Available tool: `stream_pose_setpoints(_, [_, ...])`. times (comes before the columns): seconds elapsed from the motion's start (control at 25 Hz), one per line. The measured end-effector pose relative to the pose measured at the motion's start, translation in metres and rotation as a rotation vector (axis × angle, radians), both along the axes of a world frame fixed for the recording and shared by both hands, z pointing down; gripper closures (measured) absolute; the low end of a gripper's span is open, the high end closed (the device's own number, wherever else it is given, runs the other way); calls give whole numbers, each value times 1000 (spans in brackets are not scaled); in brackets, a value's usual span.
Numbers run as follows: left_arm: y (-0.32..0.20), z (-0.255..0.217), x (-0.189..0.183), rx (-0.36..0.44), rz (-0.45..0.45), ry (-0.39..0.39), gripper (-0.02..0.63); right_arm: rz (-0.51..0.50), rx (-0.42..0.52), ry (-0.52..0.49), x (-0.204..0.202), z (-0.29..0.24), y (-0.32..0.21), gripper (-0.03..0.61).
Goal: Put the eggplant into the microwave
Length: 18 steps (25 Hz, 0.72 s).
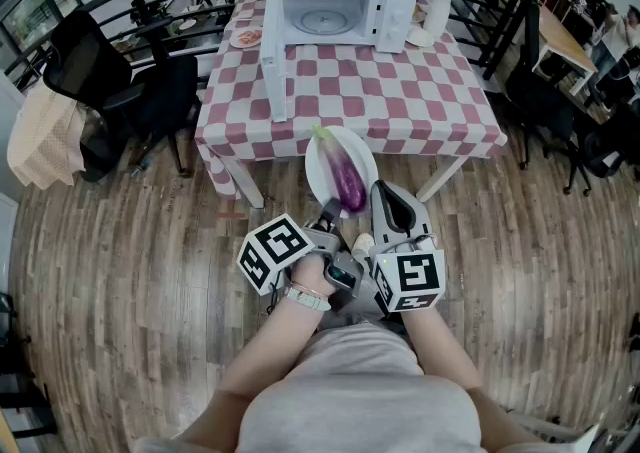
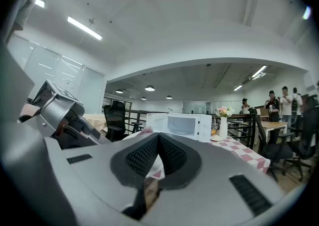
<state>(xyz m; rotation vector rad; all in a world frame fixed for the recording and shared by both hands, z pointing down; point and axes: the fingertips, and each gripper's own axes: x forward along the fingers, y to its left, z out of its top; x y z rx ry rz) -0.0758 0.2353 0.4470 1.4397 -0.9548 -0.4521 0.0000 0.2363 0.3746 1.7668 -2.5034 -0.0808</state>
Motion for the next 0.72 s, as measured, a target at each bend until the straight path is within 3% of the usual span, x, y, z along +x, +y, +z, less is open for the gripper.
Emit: stream_pose_setpoints(0.72, [-33, -11, 6, 11, 5, 11, 597, -16, 15, -31, 7, -13, -24, 554])
